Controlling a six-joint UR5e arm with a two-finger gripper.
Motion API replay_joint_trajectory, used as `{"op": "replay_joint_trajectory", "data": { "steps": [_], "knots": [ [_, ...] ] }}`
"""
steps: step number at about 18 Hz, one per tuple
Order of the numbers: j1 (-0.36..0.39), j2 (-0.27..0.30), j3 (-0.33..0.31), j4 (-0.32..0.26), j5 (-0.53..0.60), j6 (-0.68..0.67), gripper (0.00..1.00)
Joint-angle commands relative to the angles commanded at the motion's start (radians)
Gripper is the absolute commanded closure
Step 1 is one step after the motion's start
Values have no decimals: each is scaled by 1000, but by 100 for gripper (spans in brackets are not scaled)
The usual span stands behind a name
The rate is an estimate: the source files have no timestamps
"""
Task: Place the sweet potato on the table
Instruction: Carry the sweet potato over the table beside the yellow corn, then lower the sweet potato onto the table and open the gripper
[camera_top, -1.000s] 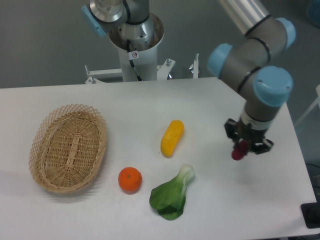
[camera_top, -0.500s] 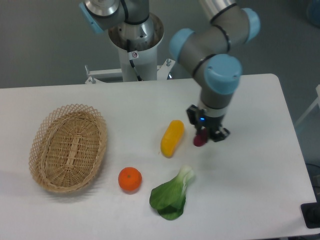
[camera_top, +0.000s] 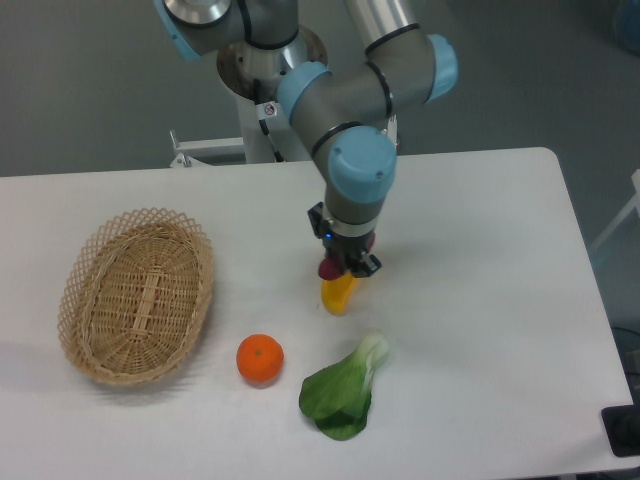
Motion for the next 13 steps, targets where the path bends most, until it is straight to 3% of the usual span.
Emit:
{"op": "replay_joint_trajectory", "data": {
  "steps": [6,10,13],
  "knots": [
    [-45,-3,-54,2,0,-30,80],
    [-58,-20,-54,8,0,-58,70],
    [-58,-29,-51,9,0,-58,54]
  ]
}}
